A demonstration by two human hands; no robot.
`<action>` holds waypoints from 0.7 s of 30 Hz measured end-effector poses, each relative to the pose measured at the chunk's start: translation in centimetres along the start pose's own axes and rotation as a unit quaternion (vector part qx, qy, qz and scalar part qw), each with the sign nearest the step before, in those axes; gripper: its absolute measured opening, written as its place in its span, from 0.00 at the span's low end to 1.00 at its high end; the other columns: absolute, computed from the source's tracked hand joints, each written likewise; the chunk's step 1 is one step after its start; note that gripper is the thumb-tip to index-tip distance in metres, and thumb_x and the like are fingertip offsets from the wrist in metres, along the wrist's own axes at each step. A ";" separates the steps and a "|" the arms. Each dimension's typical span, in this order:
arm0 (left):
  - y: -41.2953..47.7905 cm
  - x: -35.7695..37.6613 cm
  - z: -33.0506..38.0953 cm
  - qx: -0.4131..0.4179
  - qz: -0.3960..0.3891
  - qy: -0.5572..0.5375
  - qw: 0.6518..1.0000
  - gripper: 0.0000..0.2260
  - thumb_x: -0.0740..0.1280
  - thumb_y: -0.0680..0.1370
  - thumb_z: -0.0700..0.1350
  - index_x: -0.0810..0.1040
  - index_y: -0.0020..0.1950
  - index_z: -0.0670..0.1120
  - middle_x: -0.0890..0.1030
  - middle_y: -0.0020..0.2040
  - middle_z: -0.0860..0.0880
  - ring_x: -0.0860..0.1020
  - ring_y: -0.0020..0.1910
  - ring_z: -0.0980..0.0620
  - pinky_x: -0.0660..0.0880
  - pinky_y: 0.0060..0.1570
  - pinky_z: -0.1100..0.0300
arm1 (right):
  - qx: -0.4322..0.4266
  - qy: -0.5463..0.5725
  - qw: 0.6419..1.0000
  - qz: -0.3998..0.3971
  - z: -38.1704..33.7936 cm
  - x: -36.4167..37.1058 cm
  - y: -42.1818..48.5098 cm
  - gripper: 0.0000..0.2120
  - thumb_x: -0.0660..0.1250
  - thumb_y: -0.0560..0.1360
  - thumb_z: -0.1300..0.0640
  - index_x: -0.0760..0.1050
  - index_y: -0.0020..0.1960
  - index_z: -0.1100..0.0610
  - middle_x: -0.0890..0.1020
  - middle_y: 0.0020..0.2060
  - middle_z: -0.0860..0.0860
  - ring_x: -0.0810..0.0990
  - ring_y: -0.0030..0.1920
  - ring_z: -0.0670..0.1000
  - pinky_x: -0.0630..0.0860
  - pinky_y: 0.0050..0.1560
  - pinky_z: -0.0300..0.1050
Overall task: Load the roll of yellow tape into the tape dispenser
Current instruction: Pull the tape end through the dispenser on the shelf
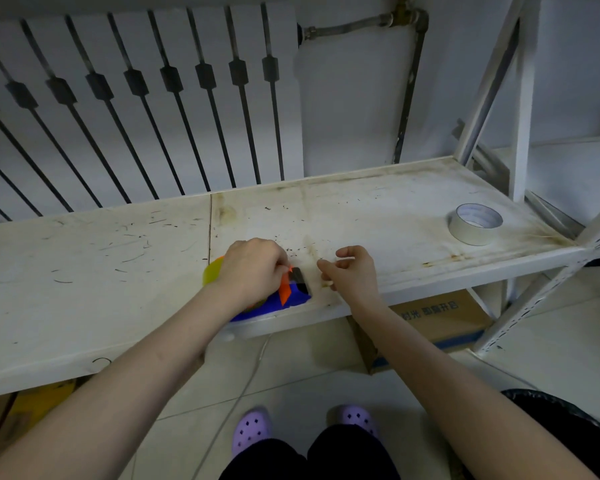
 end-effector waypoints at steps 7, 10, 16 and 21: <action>1.1 0.5 -0.3 -0.019 -0.067 -0.024 0.997 0.05 0.68 0.74 0.46 0.84 0.43 0.50 0.84 0.43 0.52 0.78 0.47 0.49 0.70 0.41 0.56 | 0.010 -0.059 0.997 -0.050 -0.5 0.6 0.3 0.12 0.73 0.69 0.60 0.76 0.50 0.62 0.80 0.31 0.53 0.79 0.31 0.49 0.80 0.42 0.47; 1.3 1.0 -0.2 -0.008 -0.095 -0.008 0.995 0.04 0.69 0.74 0.47 0.83 0.43 0.50 0.84 0.45 0.52 0.78 0.47 0.49 0.72 0.42 0.55 | 0.015 -0.082 0.994 -0.065 -0.6 0.8 0.4 0.07 0.73 0.69 0.62 0.79 0.44 0.63 0.80 0.29 0.54 0.78 0.29 0.49 0.81 0.43 0.48; 1.5 0.9 -0.1 0.009 -0.088 0.026 0.996 0.13 0.66 0.74 0.56 0.84 0.43 0.49 0.83 0.43 0.49 0.78 0.44 0.48 0.76 0.42 0.54 | 0.026 -0.102 0.992 -0.074 -0.7 0.9 0.6 0.05 0.73 0.69 0.61 0.79 0.37 0.60 0.81 0.28 0.53 0.78 0.28 0.47 0.80 0.37 0.41; 1.1 0.8 0.3 0.033 -0.086 0.055 0.994 0.18 0.66 0.69 0.64 0.83 0.46 0.52 0.82 0.46 0.52 0.78 0.47 0.50 0.71 0.49 0.54 | 0.049 -0.086 0.992 -0.078 -0.4 0.8 0.9 0.05 0.73 0.69 0.63 0.79 0.40 0.64 0.80 0.29 0.55 0.78 0.28 0.49 0.79 0.34 0.39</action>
Point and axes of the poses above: each hand's wrist, its own y-axis towards the middle knuckle, its own x-axis out of the palm, z = x × y, the point moved 9 cm from there along y, towards the middle knuckle
